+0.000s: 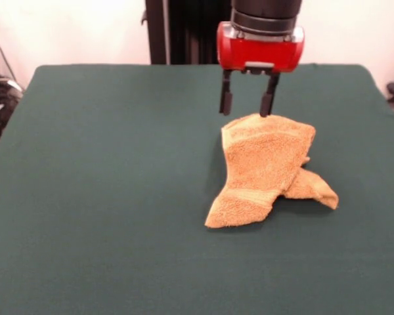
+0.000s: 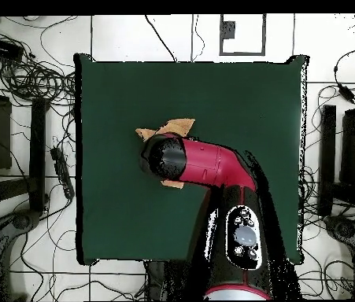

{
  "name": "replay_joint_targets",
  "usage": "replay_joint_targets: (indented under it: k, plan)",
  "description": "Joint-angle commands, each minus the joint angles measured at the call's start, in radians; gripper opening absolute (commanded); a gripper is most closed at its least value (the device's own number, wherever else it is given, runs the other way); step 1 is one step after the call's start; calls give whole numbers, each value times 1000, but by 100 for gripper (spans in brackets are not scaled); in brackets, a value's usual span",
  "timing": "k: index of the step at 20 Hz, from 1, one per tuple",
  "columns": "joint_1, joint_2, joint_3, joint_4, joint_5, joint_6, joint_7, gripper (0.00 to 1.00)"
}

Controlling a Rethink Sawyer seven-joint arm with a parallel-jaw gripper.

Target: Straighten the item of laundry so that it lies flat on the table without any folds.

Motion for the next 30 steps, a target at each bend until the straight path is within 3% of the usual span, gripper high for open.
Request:
replay_joint_targets:
  k: [1,11,21,30]
  plan:
    - [-40,-9,53,-5,-16,191,57,100]
    - [-22,18,64,-5,-15,183,97,100]
    - [57,45,57,30,16,104,203,100]
    - [51,145,149,-69,-25,175,24,100]
